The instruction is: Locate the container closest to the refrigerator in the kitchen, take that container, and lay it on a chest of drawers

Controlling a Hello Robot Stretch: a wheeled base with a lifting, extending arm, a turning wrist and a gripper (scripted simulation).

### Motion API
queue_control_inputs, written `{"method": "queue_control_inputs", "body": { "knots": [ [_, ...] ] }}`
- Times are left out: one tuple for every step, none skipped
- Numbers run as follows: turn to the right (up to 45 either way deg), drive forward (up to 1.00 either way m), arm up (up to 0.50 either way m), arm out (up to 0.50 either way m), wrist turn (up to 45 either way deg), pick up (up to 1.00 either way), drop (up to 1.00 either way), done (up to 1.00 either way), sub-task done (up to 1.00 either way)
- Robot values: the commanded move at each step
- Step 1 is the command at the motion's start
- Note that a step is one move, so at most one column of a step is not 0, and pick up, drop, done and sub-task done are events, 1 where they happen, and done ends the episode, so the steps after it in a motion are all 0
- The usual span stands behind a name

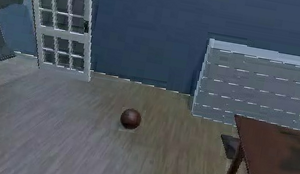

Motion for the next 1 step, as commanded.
{"method": "queue_control_inputs", "body": {
  "knots": [
    [9.0, 0.00, 0.00, 0.00, 0.0, 0.00, 0.00, 0.00, 0.00]
  ]
}}
